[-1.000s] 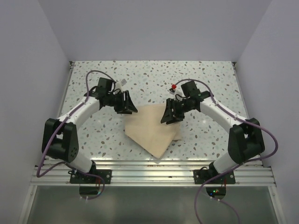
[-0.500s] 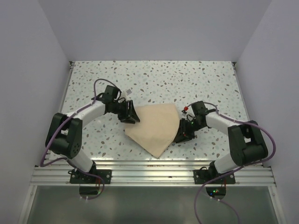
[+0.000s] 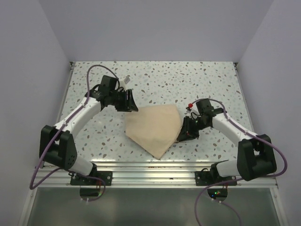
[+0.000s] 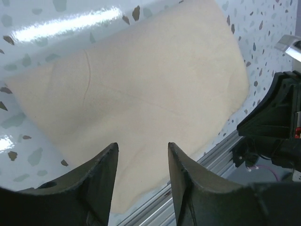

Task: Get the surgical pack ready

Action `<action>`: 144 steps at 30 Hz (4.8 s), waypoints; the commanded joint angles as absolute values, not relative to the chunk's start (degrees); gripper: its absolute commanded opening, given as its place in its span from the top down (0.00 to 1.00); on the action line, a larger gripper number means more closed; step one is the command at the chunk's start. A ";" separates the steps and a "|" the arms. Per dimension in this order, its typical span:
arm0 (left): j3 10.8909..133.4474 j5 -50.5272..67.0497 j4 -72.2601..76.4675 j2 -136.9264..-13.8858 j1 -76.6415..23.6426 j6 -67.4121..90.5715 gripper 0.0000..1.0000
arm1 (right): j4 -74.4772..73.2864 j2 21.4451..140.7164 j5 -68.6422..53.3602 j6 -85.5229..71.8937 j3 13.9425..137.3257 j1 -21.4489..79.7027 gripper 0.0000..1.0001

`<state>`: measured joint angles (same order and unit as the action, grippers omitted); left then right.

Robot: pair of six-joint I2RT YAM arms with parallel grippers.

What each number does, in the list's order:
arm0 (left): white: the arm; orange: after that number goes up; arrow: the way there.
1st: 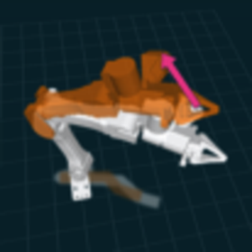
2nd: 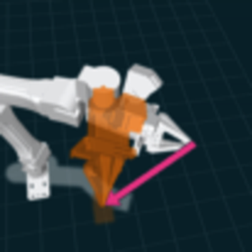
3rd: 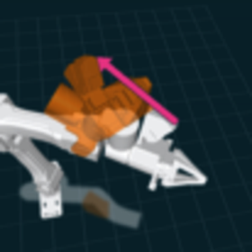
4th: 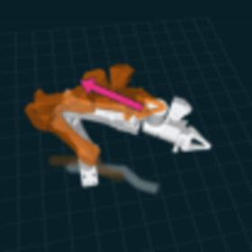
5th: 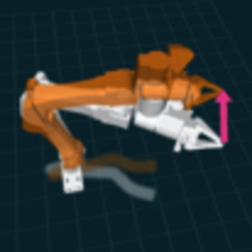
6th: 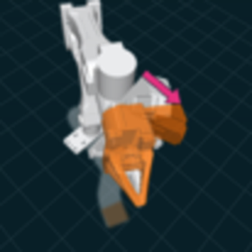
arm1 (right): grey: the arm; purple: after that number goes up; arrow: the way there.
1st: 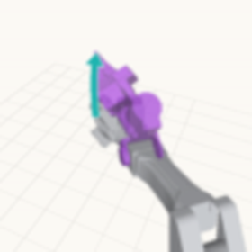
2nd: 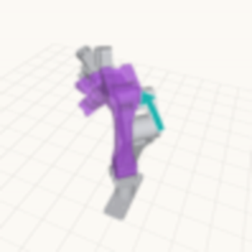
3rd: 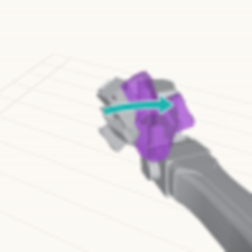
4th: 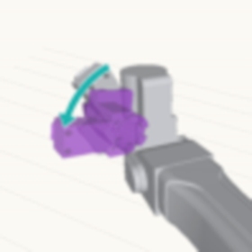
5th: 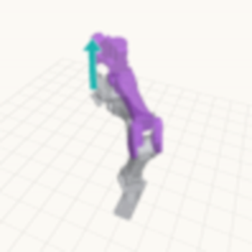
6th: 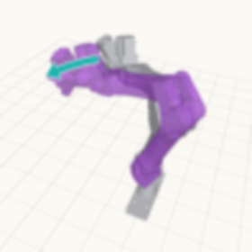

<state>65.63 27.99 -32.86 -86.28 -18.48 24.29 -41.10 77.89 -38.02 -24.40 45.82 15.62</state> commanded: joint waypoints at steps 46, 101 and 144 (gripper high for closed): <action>82.35 -18.44 -47.10 -97.10 -50.62 17.48 0.33 | -34.88 111.28 -30.15 -31.57 73.22 7.74 0.31; 89.91 -22.32 -50.80 -106.00 -49.75 12.13 1.00 | -4.22 102.30 -37.97 -60.29 57.04 19.60 0.61; 89.47 -16.43 -48.60 -102.74 -49.75 10.37 1.00 | 6.86 102.22 -37.02 -66.01 59.86 27.60 0.97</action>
